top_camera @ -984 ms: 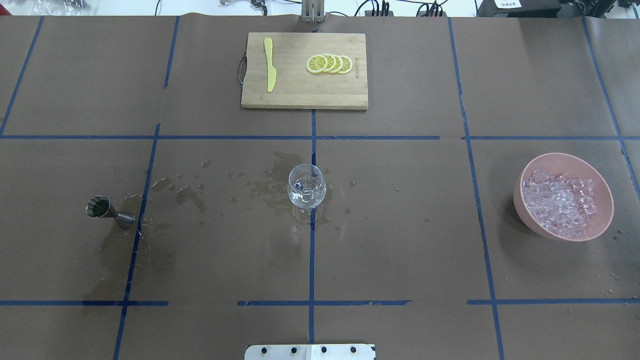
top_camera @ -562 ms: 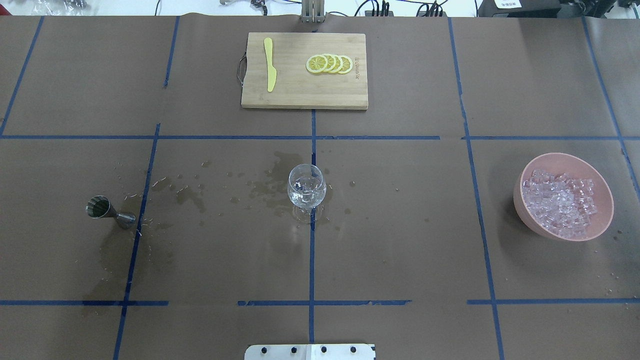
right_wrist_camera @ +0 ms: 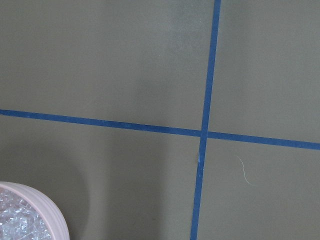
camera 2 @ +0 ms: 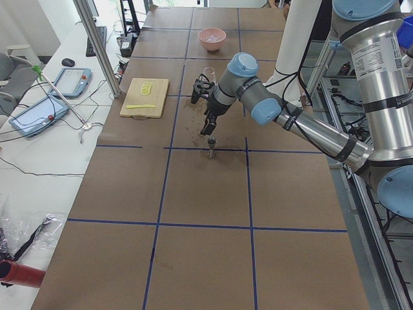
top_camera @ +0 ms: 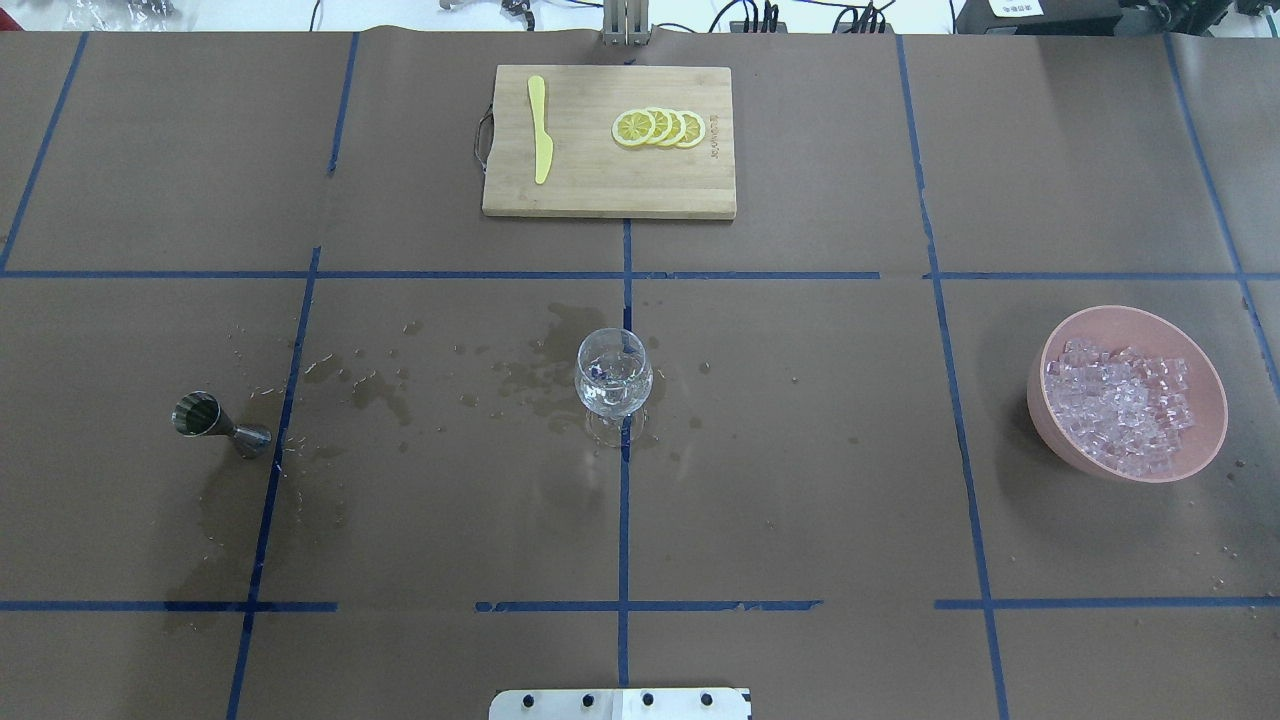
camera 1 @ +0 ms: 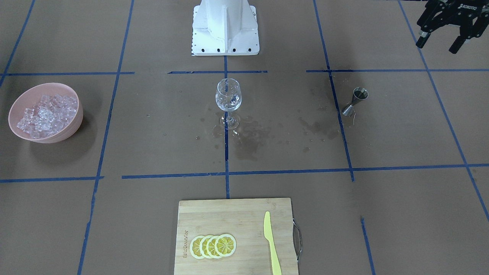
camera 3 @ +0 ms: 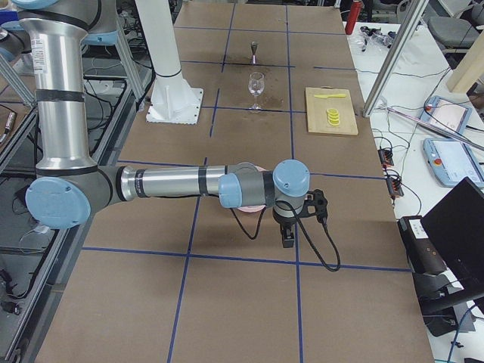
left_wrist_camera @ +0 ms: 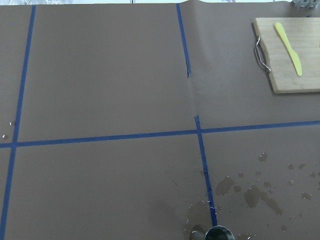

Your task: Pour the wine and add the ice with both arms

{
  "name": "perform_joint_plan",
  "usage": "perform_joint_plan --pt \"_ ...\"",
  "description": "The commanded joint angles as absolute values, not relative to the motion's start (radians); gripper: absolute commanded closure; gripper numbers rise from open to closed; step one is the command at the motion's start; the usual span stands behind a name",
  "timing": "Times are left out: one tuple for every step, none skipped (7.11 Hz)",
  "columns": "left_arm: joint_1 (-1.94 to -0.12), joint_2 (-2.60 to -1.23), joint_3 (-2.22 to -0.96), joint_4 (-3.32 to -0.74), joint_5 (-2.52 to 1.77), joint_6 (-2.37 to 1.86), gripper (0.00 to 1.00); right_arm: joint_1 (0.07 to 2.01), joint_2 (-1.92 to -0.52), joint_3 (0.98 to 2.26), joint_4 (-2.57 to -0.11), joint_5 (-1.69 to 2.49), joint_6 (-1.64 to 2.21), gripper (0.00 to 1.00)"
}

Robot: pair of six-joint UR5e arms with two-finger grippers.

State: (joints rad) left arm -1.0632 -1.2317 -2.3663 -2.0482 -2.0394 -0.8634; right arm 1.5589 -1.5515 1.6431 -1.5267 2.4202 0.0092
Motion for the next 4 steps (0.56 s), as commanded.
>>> perform_joint_plan --pt "-0.787 -1.198 -2.367 -2.166 -1.811 -1.132 0.01 1.559 -1.558 1.641 -1.525 2.451 0.009 0.00" --pt "-0.652 -1.198 -2.368 -2.167 -1.702 -1.244 0.01 1.559 -1.557 1.641 -1.523 2.450 0.008 0.00" --pt "-0.538 -1.178 -2.370 -2.168 -1.577 -1.309 0.01 1.559 -1.557 1.641 -1.523 2.445 0.008 0.00" --pt "-0.428 -1.166 -2.370 -2.166 -1.448 -1.381 0.01 1.559 -1.559 1.638 -1.525 2.450 0.009 0.00"
